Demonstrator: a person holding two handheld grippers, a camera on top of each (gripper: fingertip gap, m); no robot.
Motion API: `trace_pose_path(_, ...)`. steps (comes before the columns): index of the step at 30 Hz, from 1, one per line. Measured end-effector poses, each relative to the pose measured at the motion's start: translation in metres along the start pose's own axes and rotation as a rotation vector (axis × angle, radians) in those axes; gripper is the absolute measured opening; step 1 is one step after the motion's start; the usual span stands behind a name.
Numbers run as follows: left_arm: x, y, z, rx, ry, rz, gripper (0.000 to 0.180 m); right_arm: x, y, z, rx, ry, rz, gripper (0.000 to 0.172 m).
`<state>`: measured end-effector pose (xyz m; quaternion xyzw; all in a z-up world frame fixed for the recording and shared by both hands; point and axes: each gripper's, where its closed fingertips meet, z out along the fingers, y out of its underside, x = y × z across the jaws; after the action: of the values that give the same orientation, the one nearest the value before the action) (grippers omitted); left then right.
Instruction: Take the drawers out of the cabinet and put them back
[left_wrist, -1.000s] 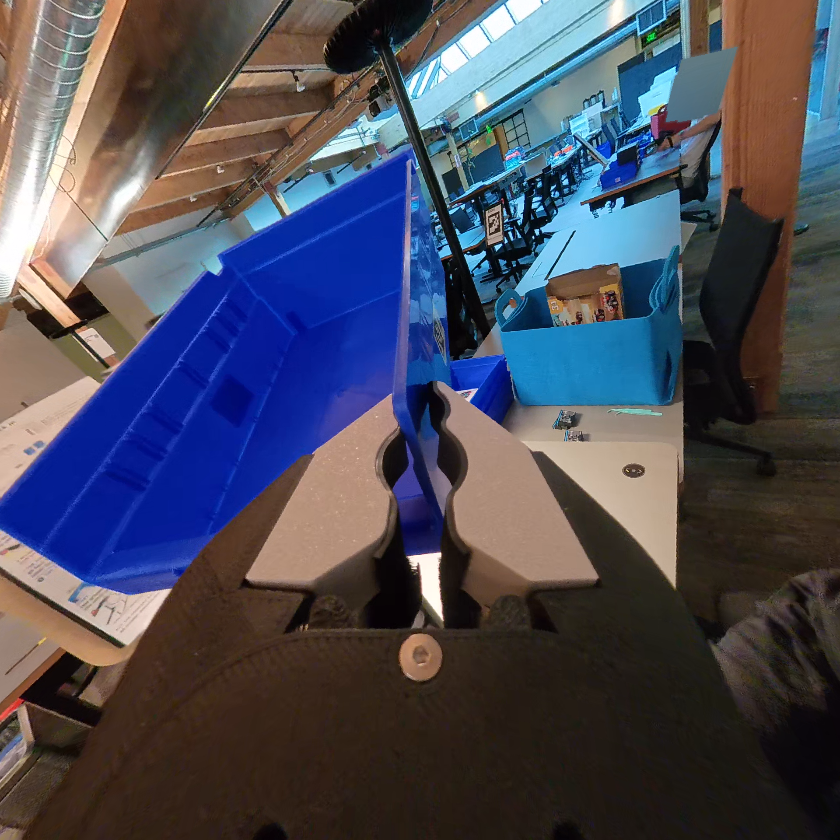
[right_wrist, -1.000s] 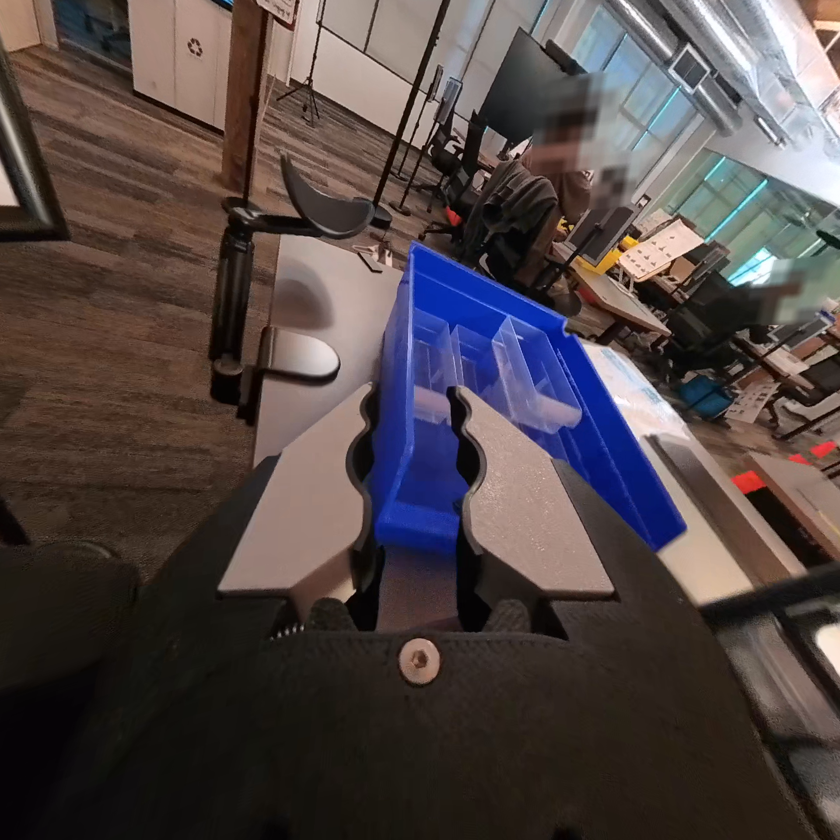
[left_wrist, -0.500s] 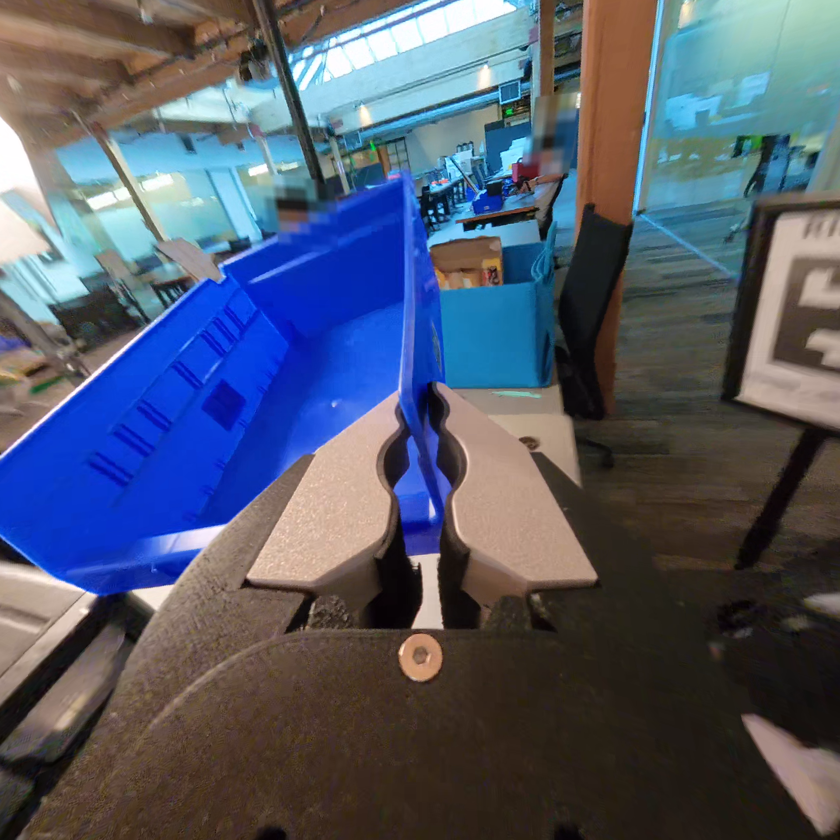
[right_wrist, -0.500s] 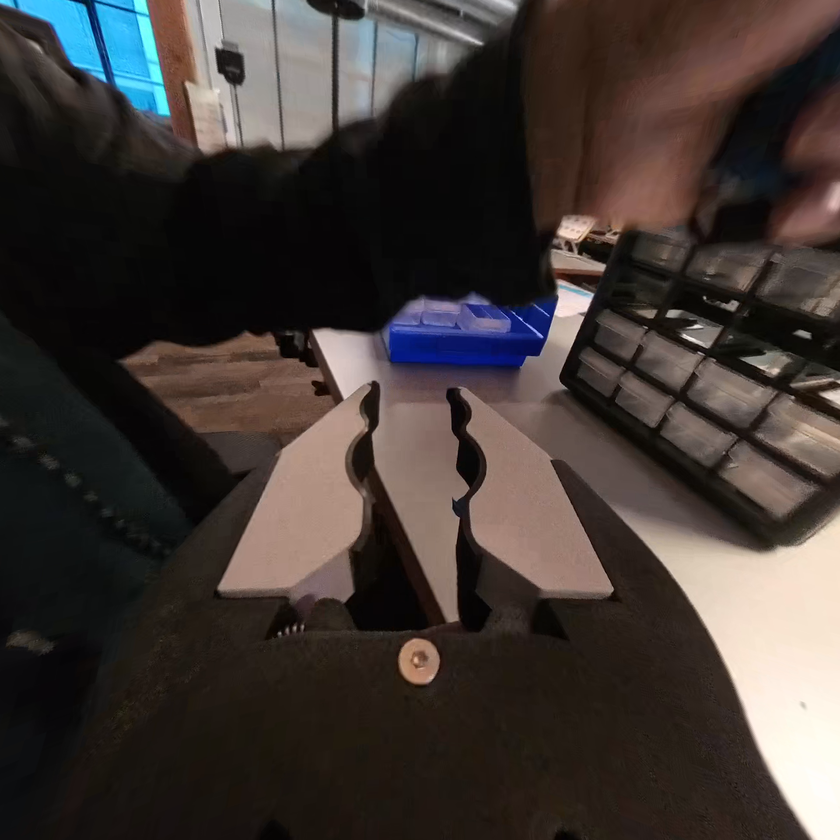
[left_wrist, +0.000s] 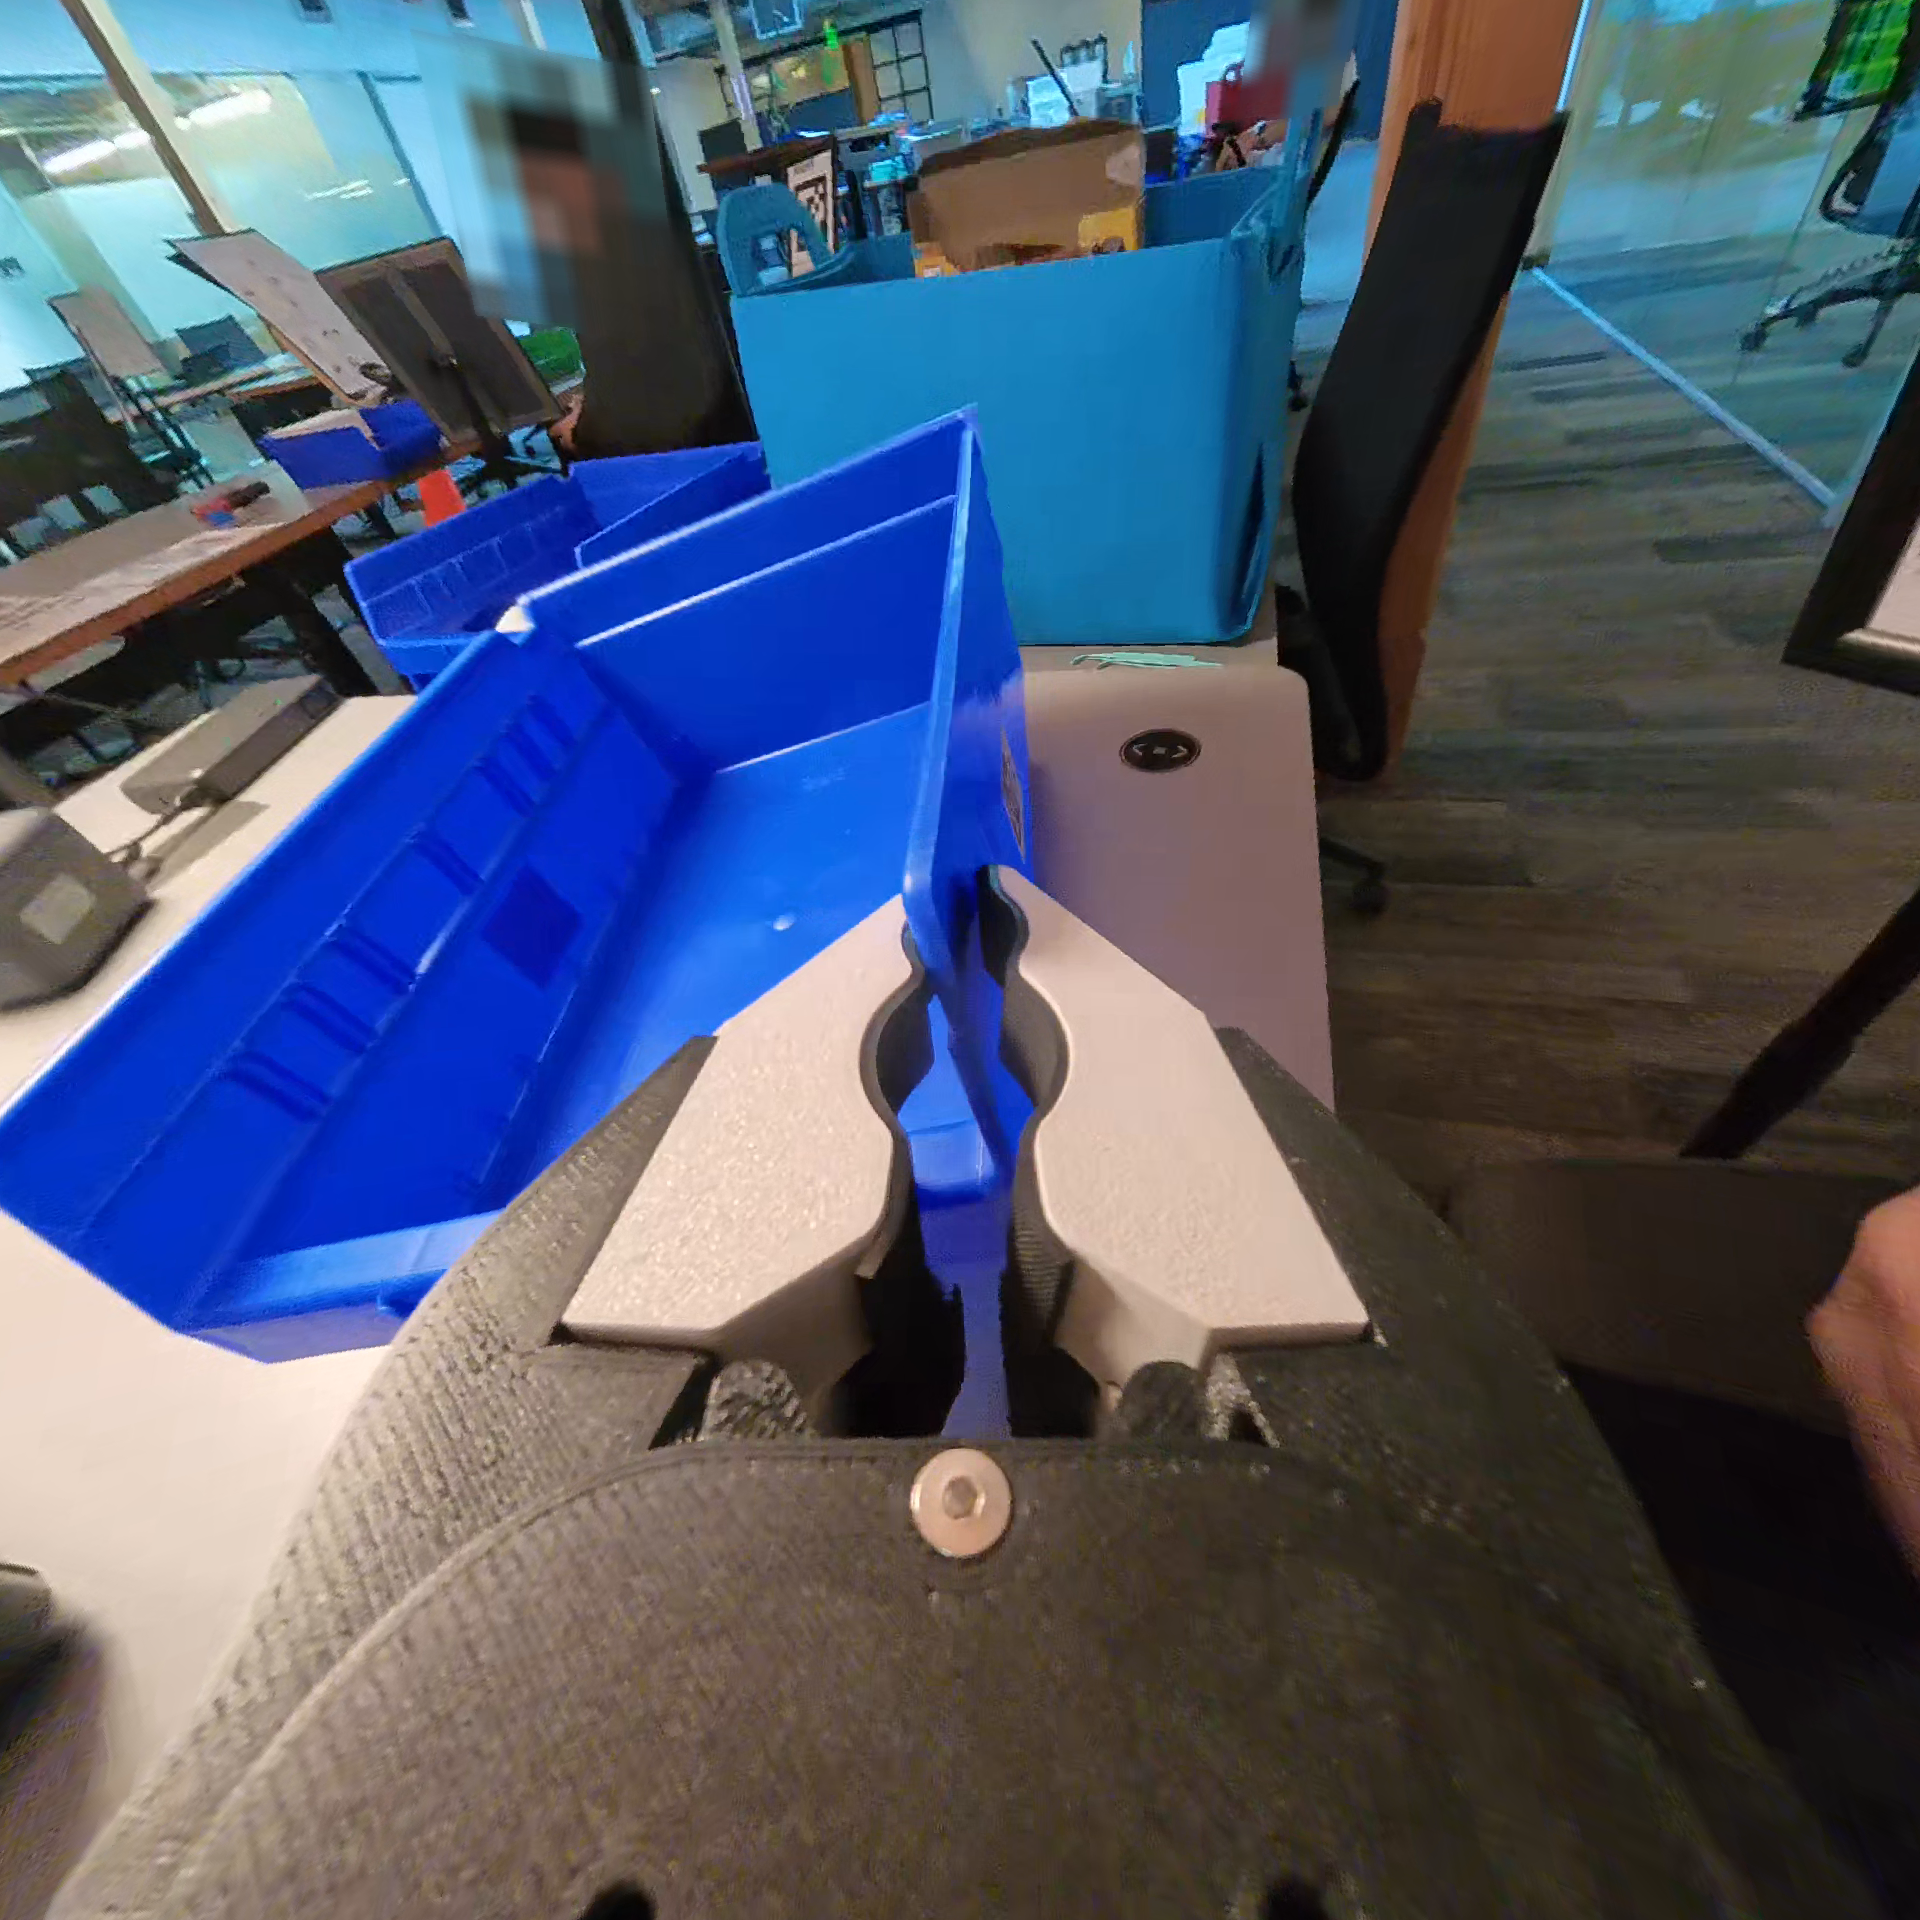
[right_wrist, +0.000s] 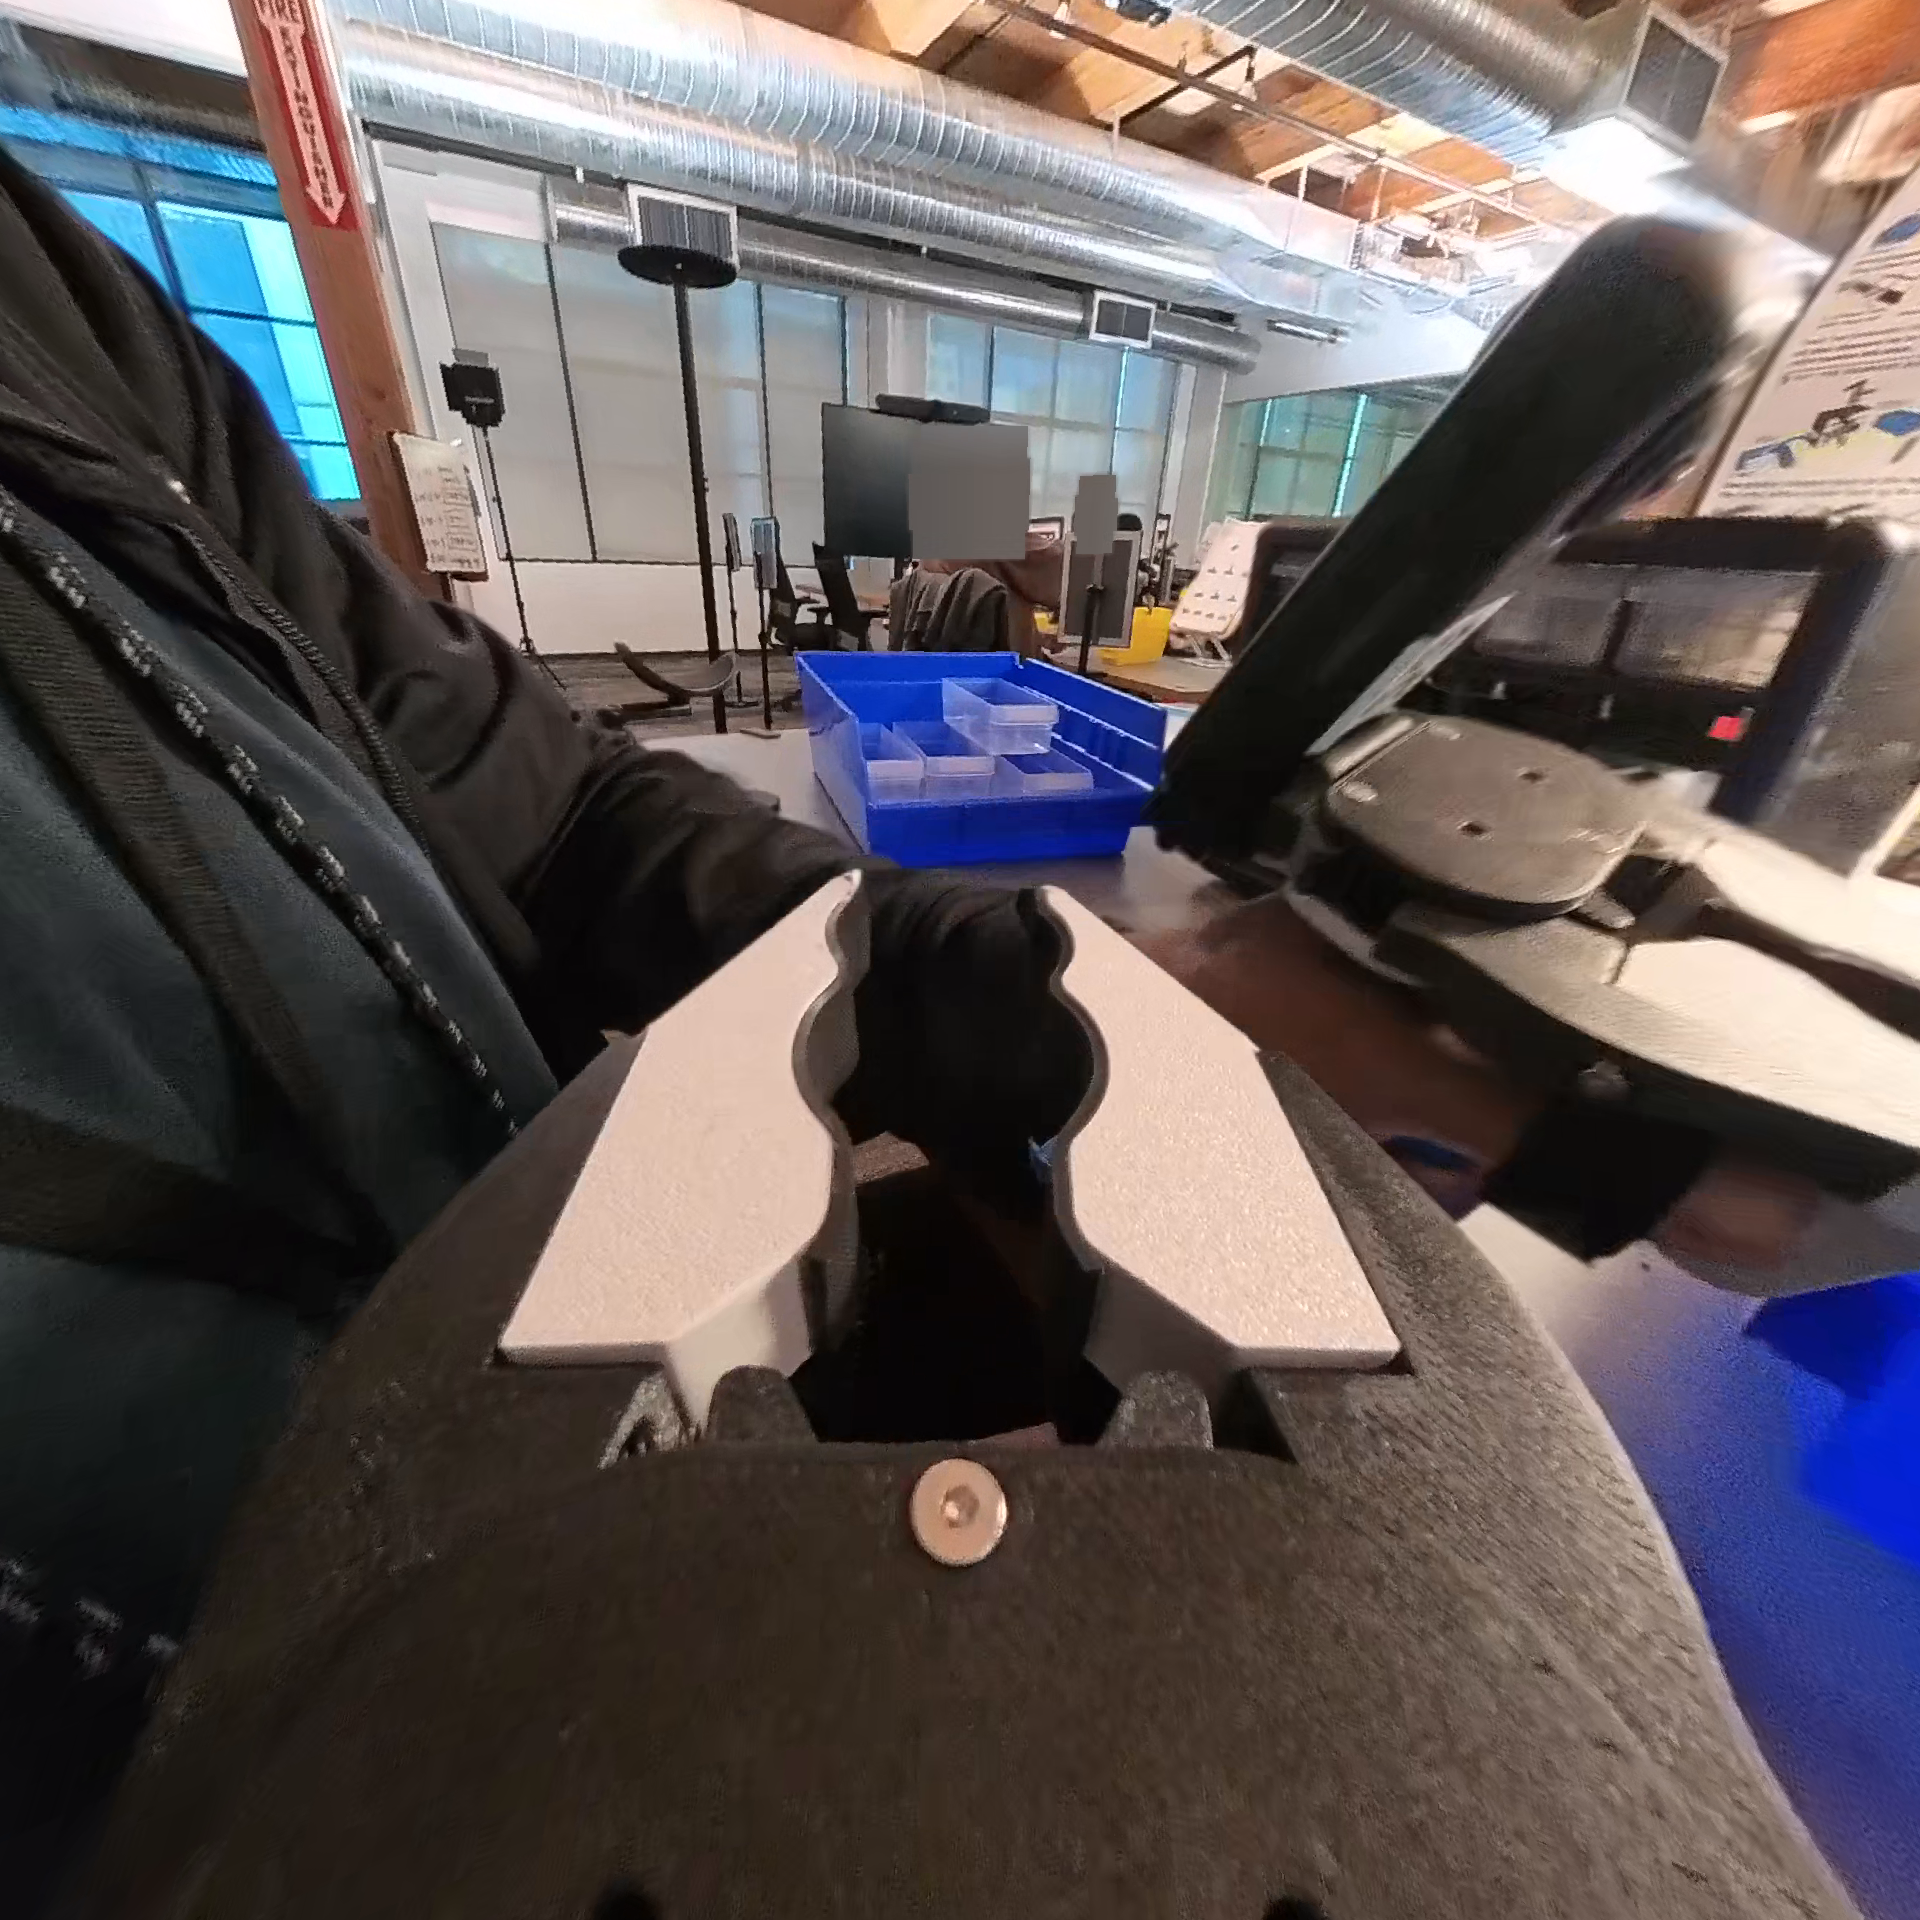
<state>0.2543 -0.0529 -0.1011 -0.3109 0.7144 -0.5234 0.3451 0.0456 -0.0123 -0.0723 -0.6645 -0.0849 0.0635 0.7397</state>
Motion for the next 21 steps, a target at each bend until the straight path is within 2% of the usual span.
trace_pose_path(4,0.006,0.017,0.003,0.011,-0.039,-0.012,0.004,0.012,-0.002,-0.018,0.027,0.032,0.015,0.031)
trace_pose_path(9,0.021,0.018,-0.006,0.076,-0.007,-0.039,0.037,0.028,-0.011,-0.036,0.052,0.071,0.023,0.03)
trace_pose_path(12,0.019,0.006,-0.036,0.147,-0.028,-0.054,0.049,0.042,-0.019,-0.047,0.054,0.135,0.002,0.031)
trace_pose_path(14,0.005,0.001,-0.07,0.191,-0.091,-0.079,0.054,0.058,-0.024,-0.056,0.047,0.225,-0.024,0.031)
trace_pose_path(16,-0.022,0.002,-0.114,0.21,-0.214,-0.12,0.059,0.085,-0.026,-0.069,0.037,0.382,-0.04,0.032)
trace_pose_path(18,-0.059,0.011,-0.17,0.205,-0.393,-0.168,0.065,0.113,-0.023,-0.086,0.024,0.559,-0.05,0.037)
trace_pose_path(19,-0.079,0.02,-0.202,0.19,-0.5,-0.191,0.067,0.126,-0.019,-0.094,0.01,0.644,-0.052,0.045)
trace_pose_path(21,-0.117,0.046,-0.275,0.11,-0.754,-0.23,0.072,0.146,-0.01,-0.103,-0.029,0.777,-0.066,0.056)
